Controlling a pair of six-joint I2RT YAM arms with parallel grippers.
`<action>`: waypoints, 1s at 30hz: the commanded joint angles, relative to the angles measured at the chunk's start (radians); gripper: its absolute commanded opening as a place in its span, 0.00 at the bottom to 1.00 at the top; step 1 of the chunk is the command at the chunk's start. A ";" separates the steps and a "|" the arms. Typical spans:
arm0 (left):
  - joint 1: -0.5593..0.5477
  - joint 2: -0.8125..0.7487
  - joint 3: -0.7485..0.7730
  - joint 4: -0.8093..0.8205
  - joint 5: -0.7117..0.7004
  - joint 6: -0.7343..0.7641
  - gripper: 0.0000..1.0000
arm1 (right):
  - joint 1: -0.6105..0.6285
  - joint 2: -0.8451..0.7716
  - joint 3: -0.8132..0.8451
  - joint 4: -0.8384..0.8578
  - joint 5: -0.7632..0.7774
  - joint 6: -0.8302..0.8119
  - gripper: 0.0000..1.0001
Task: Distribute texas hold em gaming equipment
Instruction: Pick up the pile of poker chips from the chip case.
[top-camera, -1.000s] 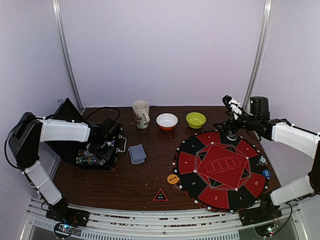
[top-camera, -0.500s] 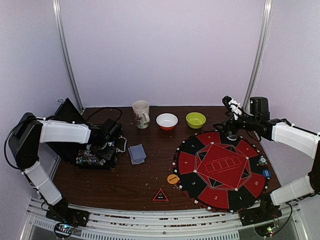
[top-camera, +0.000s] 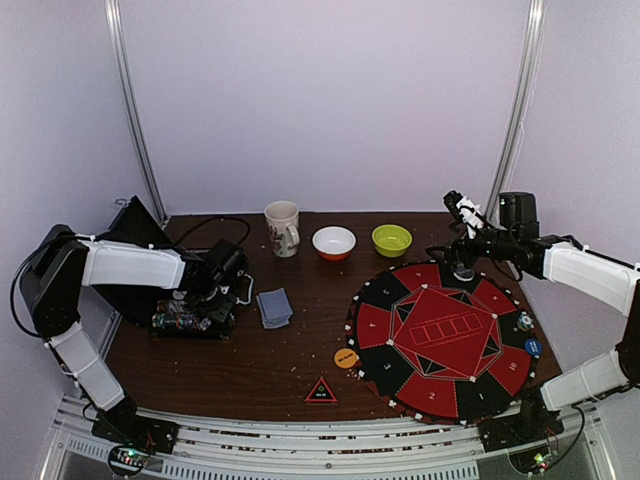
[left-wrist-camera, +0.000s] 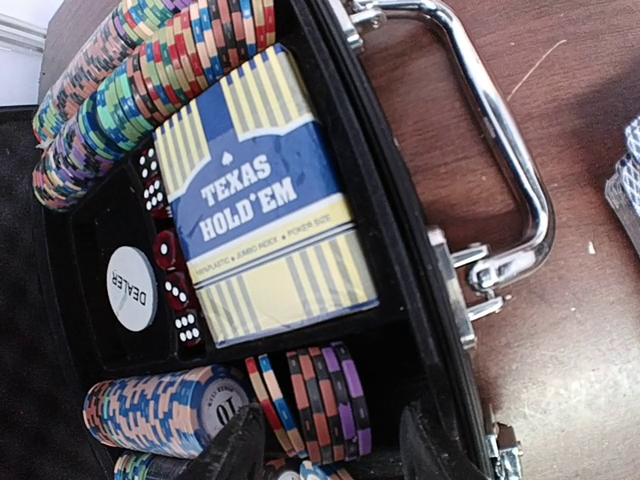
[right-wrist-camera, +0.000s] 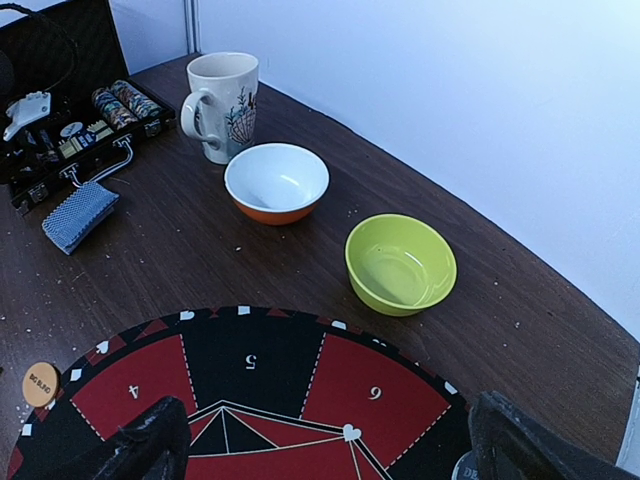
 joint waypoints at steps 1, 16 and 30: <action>-0.004 0.015 0.024 -0.015 -0.017 0.008 0.50 | 0.007 -0.001 0.021 -0.010 -0.023 0.000 1.00; 0.102 0.004 -0.043 0.055 0.106 -0.010 0.30 | 0.007 -0.015 0.018 -0.019 -0.018 -0.011 1.00; 0.146 -0.150 -0.009 0.000 0.189 -0.028 0.00 | 0.010 -0.022 0.058 -0.031 -0.006 -0.004 1.00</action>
